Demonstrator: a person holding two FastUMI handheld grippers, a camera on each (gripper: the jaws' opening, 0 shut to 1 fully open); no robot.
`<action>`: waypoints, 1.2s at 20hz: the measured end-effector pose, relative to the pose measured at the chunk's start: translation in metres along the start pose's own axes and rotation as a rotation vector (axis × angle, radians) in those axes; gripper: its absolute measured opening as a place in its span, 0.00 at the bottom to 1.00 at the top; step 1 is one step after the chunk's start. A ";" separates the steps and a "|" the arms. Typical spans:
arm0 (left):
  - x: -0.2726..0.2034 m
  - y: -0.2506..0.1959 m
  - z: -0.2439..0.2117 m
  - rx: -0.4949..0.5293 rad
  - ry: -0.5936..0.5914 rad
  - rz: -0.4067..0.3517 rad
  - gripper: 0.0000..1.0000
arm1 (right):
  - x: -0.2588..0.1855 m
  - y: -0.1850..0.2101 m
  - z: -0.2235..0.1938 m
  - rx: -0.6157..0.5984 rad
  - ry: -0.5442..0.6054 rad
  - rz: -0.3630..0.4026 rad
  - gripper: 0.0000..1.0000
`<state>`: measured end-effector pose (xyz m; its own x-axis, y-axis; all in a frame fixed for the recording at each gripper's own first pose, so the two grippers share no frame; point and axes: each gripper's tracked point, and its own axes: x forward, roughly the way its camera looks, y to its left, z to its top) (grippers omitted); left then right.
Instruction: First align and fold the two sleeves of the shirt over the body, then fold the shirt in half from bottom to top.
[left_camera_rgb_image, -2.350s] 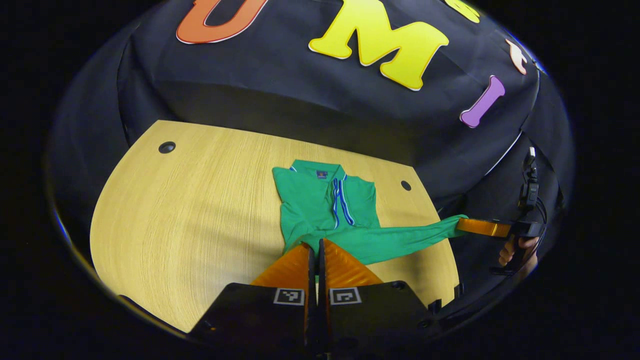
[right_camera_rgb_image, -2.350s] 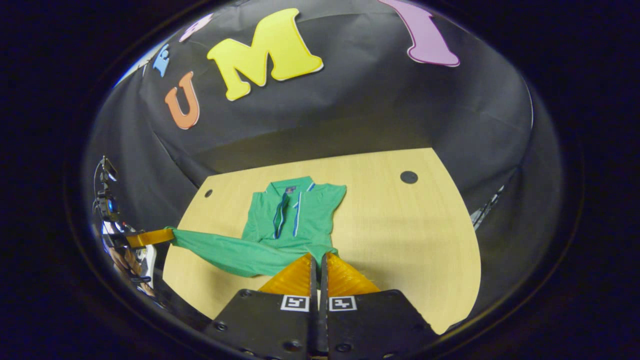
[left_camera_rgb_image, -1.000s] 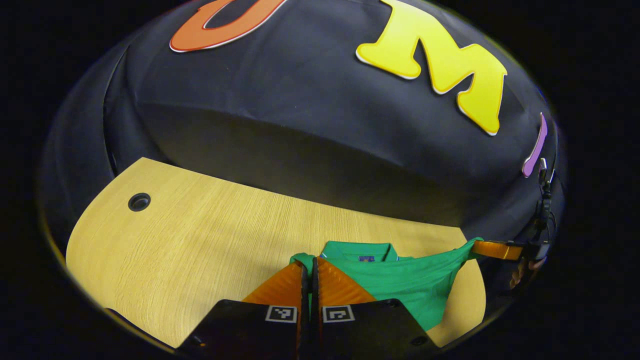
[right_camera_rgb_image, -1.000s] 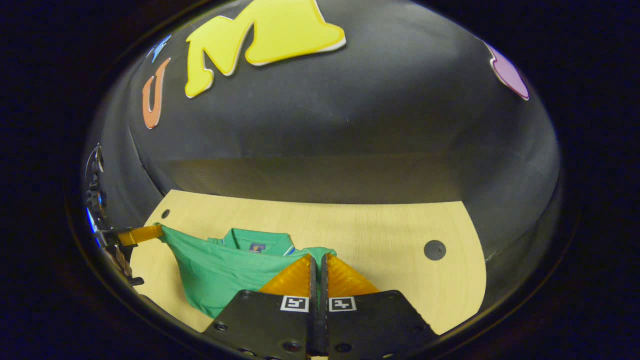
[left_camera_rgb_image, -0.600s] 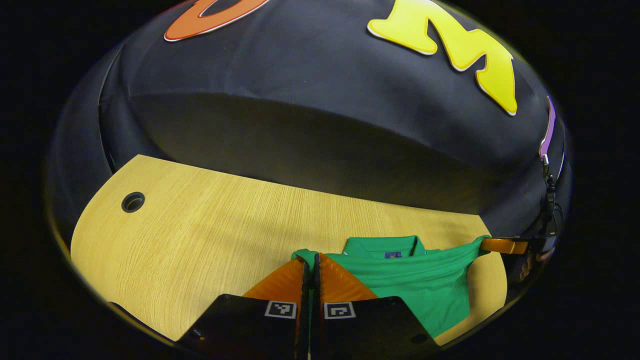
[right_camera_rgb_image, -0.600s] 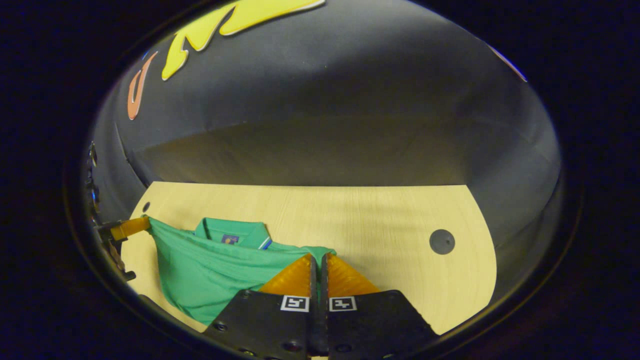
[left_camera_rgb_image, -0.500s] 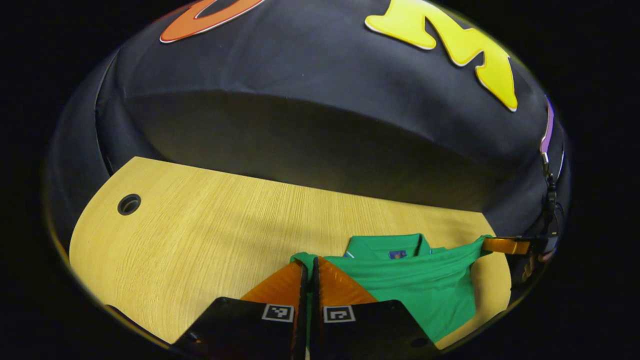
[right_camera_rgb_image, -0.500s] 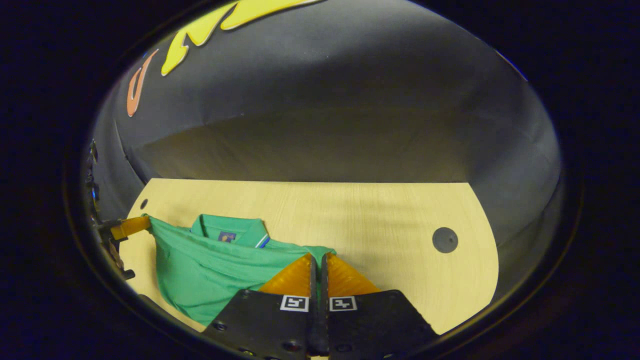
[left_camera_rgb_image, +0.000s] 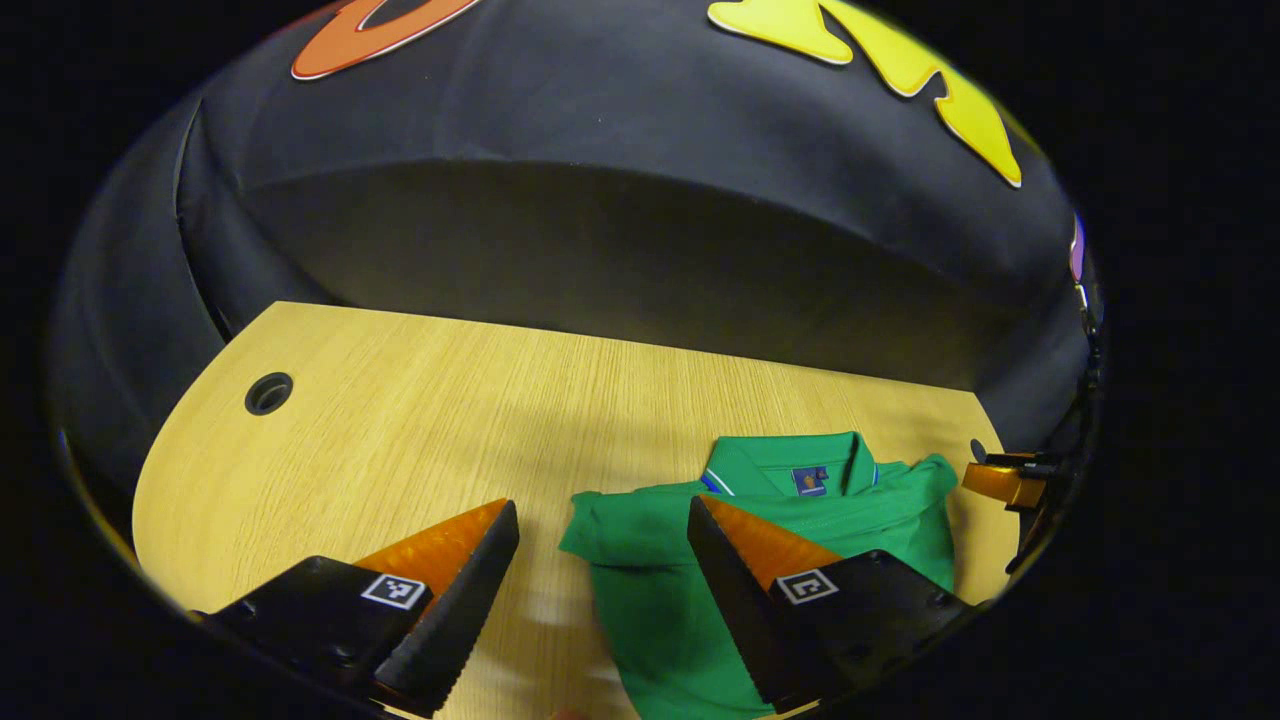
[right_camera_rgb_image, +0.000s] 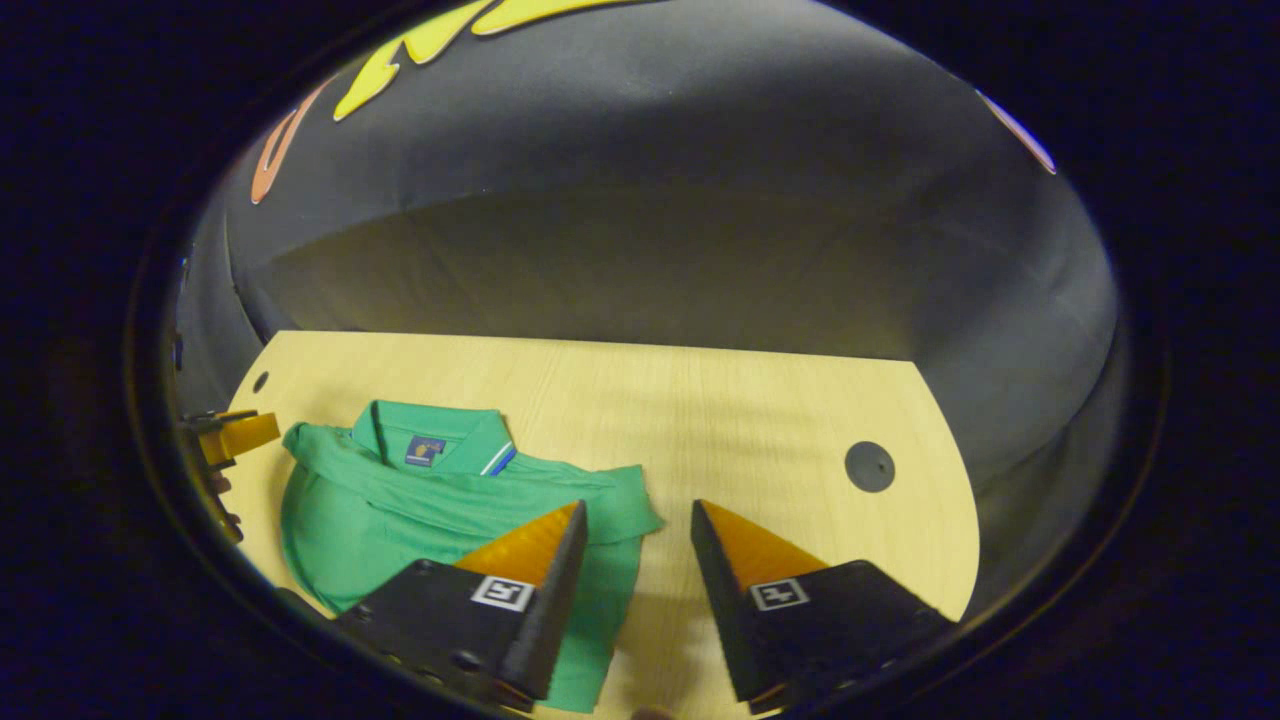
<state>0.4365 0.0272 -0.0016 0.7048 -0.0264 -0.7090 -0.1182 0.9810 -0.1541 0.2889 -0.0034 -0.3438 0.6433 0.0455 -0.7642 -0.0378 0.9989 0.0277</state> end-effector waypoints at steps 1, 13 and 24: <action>-0.006 0.000 0.004 -0.007 -0.013 0.003 1.00 | -0.007 0.001 -0.001 0.009 -0.006 0.000 0.77; -0.175 -0.041 0.095 0.076 -0.374 0.027 1.00 | -0.183 0.024 0.060 -0.006 -0.372 0.017 0.94; -0.349 -0.114 0.110 0.141 -0.645 0.025 1.00 | -0.379 0.035 0.049 0.047 -0.660 0.011 0.96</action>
<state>0.2814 -0.0539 0.3389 0.9859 0.0738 -0.1501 -0.0777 0.9968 -0.0201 0.0816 0.0151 -0.0216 0.9773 0.0382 -0.2084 -0.0235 0.9971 0.0728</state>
